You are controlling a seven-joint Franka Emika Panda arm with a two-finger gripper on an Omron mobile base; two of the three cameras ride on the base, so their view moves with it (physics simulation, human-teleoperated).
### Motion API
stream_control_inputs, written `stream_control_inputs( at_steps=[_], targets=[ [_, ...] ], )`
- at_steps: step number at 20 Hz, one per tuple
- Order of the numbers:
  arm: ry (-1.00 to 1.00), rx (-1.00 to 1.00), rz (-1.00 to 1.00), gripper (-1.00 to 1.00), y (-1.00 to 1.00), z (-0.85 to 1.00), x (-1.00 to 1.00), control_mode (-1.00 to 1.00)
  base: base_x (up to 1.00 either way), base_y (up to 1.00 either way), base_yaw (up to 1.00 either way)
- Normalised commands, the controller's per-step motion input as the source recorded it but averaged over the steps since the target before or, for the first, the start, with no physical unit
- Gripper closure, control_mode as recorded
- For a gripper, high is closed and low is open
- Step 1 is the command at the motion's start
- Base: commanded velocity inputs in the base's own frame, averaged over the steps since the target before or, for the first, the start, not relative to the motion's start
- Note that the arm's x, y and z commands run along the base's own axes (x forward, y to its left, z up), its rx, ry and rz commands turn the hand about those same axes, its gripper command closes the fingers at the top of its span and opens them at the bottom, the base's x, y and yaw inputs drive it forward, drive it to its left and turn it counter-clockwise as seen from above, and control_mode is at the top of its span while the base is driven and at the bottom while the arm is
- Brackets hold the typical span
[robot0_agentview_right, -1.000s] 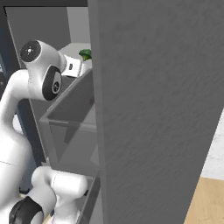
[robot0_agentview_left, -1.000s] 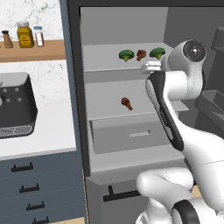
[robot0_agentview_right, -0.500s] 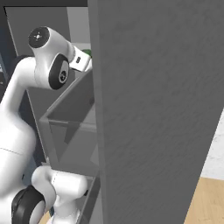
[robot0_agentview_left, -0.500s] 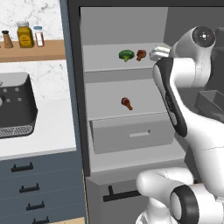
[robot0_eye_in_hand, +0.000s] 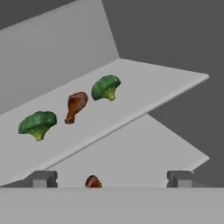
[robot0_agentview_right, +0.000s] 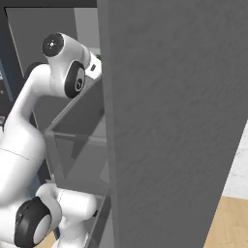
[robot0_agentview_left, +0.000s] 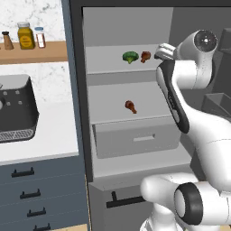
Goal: Place one broccoli and one chicken drumstick in each tupperware on the nearby counter, to pack two identical lunches.
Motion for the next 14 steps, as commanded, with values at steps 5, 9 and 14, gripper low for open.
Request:
stream_control_inputs(
  at_steps=[5, 9, 14],
  targets=[
    [0.08, 0.10, -0.09, -1.00, -0.38, 0.02, 0.27, -1.00, 0.00, 0.00, 0.00],
    [0.08, 0.06, -0.01, -1.00, -0.16, 0.00, 0.21, -1.00, 0.00, 0.00, 0.00],
    [0.08, 0.03, 0.00, -1.00, -0.06, 0.00, 0.35, -1.00, 0.00, 0.00, 0.00]
  ],
)
